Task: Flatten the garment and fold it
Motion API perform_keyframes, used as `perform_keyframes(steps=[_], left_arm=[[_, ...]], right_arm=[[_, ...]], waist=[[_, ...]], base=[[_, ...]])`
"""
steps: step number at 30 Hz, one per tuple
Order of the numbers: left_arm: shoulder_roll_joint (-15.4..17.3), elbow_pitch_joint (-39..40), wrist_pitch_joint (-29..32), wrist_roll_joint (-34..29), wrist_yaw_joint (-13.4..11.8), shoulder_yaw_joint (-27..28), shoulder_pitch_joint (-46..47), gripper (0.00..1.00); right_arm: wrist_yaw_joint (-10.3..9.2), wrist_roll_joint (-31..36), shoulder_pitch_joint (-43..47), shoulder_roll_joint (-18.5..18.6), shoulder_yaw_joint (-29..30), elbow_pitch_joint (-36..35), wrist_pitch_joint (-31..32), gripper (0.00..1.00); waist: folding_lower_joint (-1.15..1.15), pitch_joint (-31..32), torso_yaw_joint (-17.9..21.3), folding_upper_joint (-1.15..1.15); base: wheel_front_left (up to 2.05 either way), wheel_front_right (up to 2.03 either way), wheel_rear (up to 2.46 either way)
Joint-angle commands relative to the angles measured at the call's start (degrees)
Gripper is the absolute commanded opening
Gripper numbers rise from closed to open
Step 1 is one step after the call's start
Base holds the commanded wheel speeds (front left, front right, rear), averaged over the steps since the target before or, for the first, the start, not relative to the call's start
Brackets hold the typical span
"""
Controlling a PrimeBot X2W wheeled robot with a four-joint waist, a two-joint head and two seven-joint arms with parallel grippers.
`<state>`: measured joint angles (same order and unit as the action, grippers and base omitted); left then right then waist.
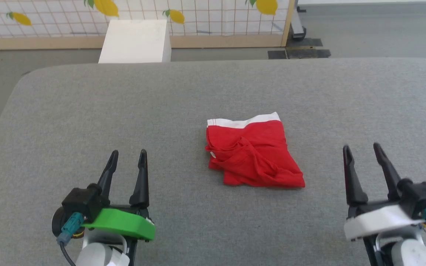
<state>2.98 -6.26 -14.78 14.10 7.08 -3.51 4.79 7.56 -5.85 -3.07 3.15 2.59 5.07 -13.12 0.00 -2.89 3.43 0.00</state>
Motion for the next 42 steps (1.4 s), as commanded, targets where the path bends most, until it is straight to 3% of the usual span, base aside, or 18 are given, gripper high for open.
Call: perform_keyframes(steps=[1, 31, 34, 39, 42], left_arm=[[-0.1, 0.2, -0.2, -0.6, 0.4, 0.3, -1.1, 1.0], [-0.1, -0.3, -0.2, -1.3, 0.4, 1.5, -2.8, 1.0], [-0.1, -0.1, -0.2, -1.4, 0.4, 1.5, -2.5, 1.0], [-0.1, 0.4, -0.2, -1.7, 0.4, 1.2, -1.1, 1.0], [-0.1, 0.9, -0.2, -1.7, 0.4, 1.1, -0.2, 1.0]], right_arm=[[-0.08, 1.0, 1.2, -0.2, 0.1, 0.2, -0.6, 1.0], [-0.08, -0.1, 5.5, 0.1, -0.2, -0.5, -0.5, 1.0], [-0.08, -10.0, 2.9, 0.0, -1.1, 0.6, 4.0, 1.0], [-0.08, -34.8, -4.9, 0.1, 1.6, 3.8, 22.3, 1.0], [-0.08, -42.4, -9.6, 0.6, 5.3, 7.8, 33.6, 1.0]], waist=[[0.0, 0.4, 0.3, 0.0], [0.0, 0.5, -0.7, 0.0], [0.0, -0.3, -0.8, 0.0], [0.0, -2.5, -1.8, 0.0], [0.0, -4.2, -2.9, 0.0]], base=[[0.0, 0.0, 0.0], [0.0, 0.0, 0.0], [0.0, 0.0, 0.0], [0.0, 0.0, 0.0], [0.0, 0.0, 0.0]])
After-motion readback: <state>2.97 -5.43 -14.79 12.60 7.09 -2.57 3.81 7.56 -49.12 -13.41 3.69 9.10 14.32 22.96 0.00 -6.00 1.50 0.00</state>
